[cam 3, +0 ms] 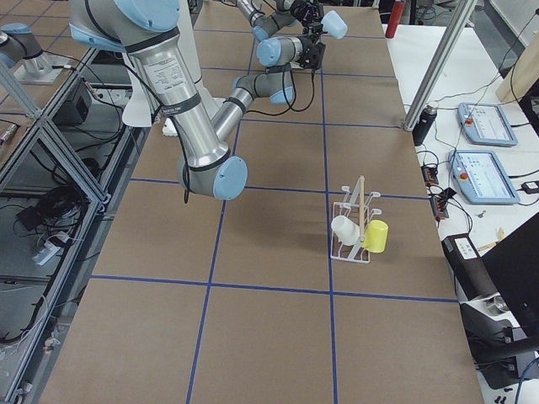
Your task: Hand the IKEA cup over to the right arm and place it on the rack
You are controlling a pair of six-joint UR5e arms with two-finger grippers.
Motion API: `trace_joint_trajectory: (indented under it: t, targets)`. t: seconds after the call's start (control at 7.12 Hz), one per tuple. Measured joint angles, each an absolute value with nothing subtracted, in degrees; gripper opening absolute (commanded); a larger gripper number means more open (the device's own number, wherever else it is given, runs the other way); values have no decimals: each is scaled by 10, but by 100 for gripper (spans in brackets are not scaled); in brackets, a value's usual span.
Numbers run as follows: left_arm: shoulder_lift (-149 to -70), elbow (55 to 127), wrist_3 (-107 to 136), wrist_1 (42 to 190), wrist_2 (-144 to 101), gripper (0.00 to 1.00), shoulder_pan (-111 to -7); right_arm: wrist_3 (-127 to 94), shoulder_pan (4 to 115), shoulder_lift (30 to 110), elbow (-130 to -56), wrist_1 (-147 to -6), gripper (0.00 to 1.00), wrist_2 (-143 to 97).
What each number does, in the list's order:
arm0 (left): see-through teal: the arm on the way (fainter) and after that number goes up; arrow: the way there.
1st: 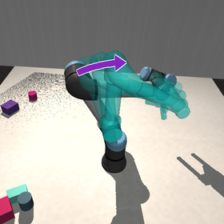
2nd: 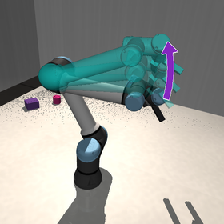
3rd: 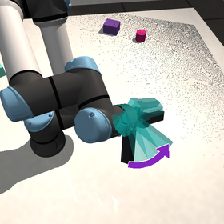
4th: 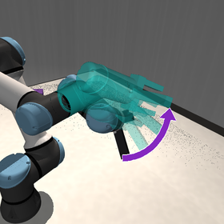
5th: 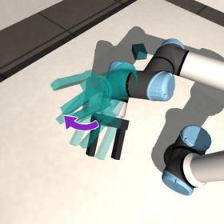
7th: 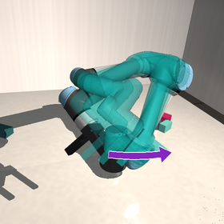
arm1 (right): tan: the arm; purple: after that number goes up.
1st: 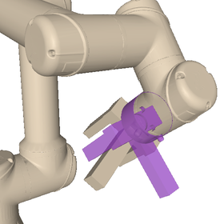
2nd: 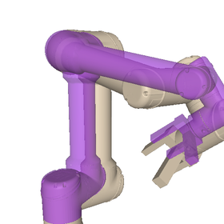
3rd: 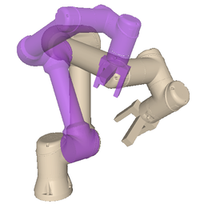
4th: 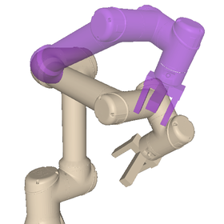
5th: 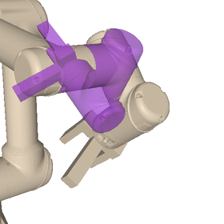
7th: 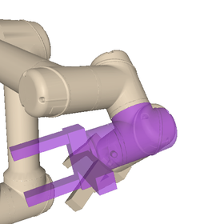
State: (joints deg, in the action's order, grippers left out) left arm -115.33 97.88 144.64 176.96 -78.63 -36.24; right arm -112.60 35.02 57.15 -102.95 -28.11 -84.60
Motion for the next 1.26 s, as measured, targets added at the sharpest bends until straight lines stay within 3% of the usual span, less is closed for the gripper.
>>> trace_joint_trajectory:
  t: [0.42,1.26]
  targets:
    - [-1202,934,1466,1819,-748,0,-327,-1147,350,565,-1028,-265,100,-839]
    - [-1207,900,1489,1904,-746,0,-313,-1162,351,564,-1019,-240,100,-828]
